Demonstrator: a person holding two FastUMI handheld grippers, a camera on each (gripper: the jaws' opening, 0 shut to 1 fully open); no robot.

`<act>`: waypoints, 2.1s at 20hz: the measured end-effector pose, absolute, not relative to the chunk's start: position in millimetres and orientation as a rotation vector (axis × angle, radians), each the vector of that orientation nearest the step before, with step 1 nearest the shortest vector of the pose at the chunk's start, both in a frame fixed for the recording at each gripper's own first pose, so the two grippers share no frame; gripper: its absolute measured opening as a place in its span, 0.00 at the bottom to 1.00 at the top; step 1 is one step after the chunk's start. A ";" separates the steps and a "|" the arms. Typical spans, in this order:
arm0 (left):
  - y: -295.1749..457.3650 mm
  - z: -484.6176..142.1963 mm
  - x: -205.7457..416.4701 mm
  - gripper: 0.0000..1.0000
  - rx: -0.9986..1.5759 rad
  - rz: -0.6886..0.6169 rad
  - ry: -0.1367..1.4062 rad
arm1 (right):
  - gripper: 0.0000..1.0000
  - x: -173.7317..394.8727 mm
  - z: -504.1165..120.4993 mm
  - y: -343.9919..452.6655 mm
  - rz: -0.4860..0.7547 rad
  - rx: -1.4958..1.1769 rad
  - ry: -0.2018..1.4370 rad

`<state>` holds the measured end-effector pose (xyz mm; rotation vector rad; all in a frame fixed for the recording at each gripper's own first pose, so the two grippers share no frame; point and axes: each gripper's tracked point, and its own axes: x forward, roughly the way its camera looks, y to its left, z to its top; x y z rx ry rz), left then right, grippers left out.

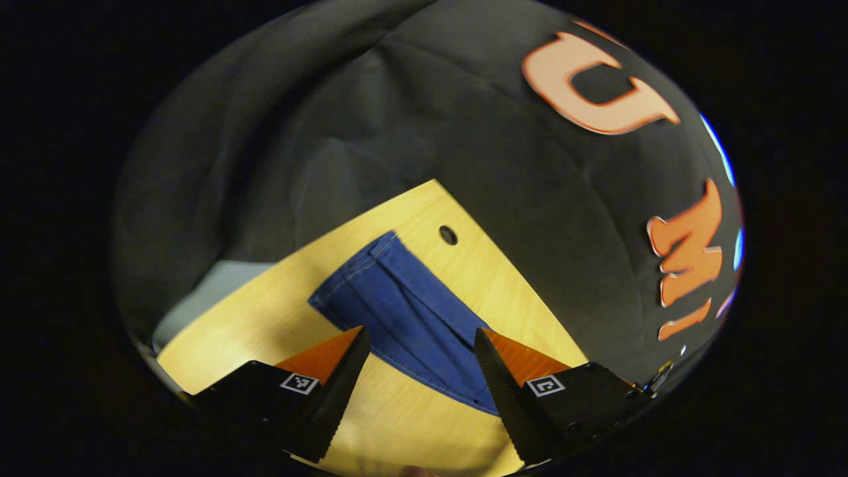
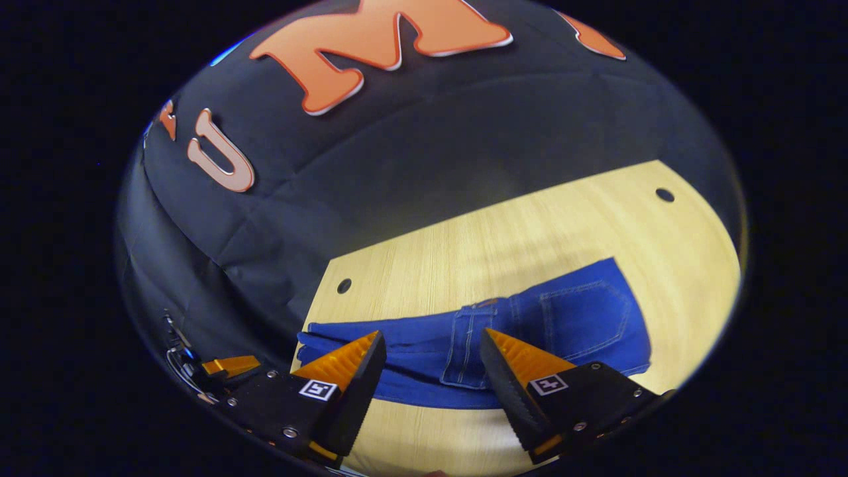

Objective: Grasp the waist and the cuffs of the jeans and fold them to make the two legs overlap; first hold the waist and fold one-third of the jeans toward the cuffs, then hold the cuffs and fold the remaining one-third in the same direction to finish folding.

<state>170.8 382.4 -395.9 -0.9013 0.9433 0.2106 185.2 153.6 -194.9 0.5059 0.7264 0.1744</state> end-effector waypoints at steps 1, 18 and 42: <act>384.1 -408.5 169.6 0.98 -0.949 0.239 0.983 | 0.94 183.5 -185.2 141.3 0.153 0.489 0.702; 391.7 -506.0 209.5 0.94 -1.157 0.342 1.112 | 0.95 163.4 -110.0 46.7 0.016 0.471 0.507; 347.1 -408.2 260.9 0.04 -0.903 0.119 0.759 | 0.95 147.8 -121.1 -21.9 -0.059 0.504 0.529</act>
